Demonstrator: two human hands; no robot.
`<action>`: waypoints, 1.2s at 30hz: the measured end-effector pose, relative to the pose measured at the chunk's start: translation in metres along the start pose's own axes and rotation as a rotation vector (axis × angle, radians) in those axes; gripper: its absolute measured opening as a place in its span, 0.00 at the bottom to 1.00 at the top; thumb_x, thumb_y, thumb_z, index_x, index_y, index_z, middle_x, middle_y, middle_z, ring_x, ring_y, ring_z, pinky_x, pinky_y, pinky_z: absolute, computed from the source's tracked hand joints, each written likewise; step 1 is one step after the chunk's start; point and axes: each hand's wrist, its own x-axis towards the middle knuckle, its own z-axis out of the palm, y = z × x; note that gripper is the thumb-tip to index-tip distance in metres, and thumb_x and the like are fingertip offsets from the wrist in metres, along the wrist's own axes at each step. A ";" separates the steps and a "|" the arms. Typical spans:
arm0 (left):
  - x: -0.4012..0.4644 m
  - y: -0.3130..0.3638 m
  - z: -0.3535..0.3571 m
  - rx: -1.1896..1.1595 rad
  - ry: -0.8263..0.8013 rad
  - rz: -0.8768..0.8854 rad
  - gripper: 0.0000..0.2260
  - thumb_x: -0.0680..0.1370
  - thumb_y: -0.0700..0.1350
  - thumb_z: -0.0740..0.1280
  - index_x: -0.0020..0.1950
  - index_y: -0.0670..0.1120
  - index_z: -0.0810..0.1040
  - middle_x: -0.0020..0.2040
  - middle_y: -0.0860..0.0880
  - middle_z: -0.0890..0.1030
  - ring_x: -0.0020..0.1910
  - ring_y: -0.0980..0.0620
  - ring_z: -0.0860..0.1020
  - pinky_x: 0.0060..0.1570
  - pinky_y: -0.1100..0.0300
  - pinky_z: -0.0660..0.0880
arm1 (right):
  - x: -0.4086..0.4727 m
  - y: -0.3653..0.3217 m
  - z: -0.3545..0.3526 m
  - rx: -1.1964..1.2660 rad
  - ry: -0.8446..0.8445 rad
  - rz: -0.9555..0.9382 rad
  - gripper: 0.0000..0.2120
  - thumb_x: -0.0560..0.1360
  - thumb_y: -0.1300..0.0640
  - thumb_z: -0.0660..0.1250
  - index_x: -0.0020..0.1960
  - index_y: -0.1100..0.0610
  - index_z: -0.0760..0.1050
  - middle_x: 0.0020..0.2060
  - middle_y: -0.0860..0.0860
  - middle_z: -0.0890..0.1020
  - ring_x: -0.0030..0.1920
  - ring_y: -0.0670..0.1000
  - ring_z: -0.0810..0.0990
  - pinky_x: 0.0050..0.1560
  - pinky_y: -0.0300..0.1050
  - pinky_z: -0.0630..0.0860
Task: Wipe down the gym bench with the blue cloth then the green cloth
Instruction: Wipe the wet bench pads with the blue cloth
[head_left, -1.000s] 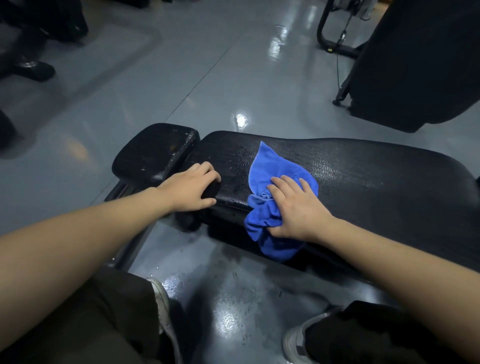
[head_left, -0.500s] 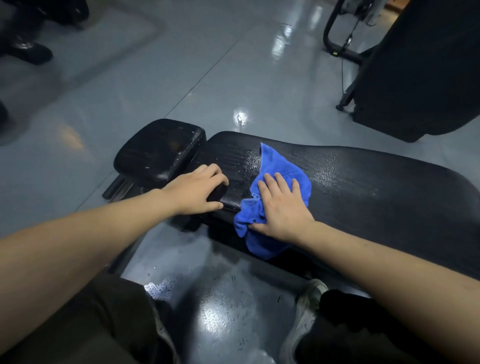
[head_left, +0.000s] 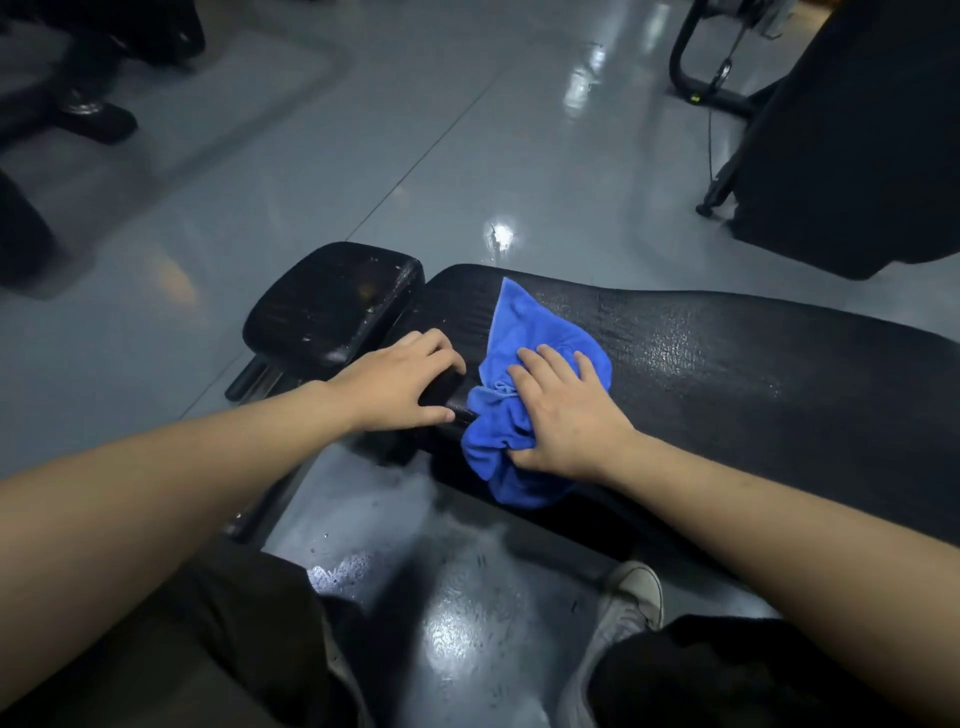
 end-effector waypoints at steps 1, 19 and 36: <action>-0.001 0.001 0.000 0.005 0.001 -0.003 0.24 0.75 0.60 0.70 0.67 0.55 0.69 0.61 0.57 0.66 0.59 0.55 0.67 0.53 0.50 0.77 | -0.007 0.004 0.001 0.004 -0.010 0.005 0.47 0.63 0.33 0.60 0.75 0.60 0.64 0.76 0.59 0.63 0.77 0.62 0.59 0.73 0.68 0.57; -0.008 -0.010 0.010 -0.006 0.046 0.050 0.25 0.76 0.56 0.69 0.71 0.55 0.67 0.65 0.58 0.65 0.63 0.55 0.68 0.53 0.51 0.78 | -0.009 0.015 0.000 0.020 -0.062 0.147 0.59 0.63 0.17 0.41 0.80 0.57 0.51 0.80 0.56 0.51 0.80 0.61 0.47 0.73 0.70 0.47; 0.005 -0.021 0.002 -0.028 0.005 0.066 0.24 0.73 0.60 0.70 0.67 0.60 0.68 0.62 0.62 0.65 0.59 0.58 0.67 0.56 0.56 0.74 | 0.083 0.088 -0.005 0.191 -0.025 0.106 0.61 0.56 0.13 0.43 0.80 0.49 0.56 0.81 0.48 0.53 0.80 0.53 0.47 0.77 0.64 0.45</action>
